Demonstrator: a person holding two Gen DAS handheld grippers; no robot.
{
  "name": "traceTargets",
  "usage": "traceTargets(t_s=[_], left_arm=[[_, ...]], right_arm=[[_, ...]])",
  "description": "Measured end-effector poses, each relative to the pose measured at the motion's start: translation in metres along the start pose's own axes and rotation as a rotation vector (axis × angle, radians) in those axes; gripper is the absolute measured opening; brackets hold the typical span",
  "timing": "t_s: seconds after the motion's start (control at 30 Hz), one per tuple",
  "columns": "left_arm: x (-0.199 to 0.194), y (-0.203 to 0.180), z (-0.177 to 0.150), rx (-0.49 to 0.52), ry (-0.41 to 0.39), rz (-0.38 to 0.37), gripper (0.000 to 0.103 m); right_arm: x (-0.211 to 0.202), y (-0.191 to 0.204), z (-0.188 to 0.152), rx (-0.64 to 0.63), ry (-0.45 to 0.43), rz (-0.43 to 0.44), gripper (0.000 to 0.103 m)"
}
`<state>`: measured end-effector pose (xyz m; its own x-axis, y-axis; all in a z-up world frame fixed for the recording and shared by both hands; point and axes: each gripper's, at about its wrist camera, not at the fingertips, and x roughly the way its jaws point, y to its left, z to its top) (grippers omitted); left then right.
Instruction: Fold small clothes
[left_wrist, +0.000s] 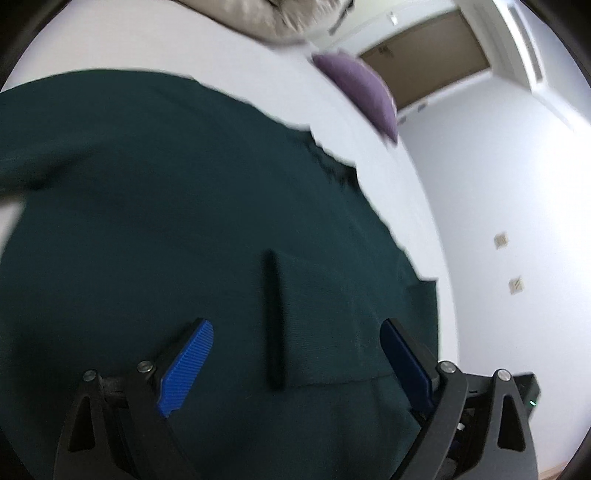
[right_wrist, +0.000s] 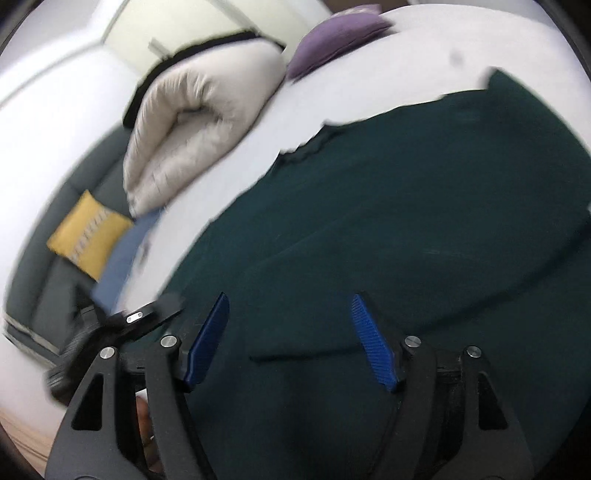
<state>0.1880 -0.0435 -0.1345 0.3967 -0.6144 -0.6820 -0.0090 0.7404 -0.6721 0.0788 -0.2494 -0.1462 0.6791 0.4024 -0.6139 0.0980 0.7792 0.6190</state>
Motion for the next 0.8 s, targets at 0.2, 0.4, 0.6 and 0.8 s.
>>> traceTargets(t_s=[0.2,0.4,0.6,0.8], left_arm=[[0.04,-0.033,0.009,0.105,0.024,0.168,0.054],[0.023,-0.047,0.033,0.167,-0.005,0.179,0.009],[-0.025,-0.058,0.075,0.215,-0.17,0.154,0.009],[-0.003,-0.036,0.094,0.226,-0.19,0.201,0.009]], right_arm=[[-0.064,-0.086,0.024,0.238,-0.09,0.038,0.069],[-0.065,-0.142,0.044,0.419,-0.129,0.081,0.067],[-0.052,-0.161,0.07,0.496,-0.147,0.108,0.067],[-0.03,-0.177,0.097,0.589,-0.175,0.128,0.064]])
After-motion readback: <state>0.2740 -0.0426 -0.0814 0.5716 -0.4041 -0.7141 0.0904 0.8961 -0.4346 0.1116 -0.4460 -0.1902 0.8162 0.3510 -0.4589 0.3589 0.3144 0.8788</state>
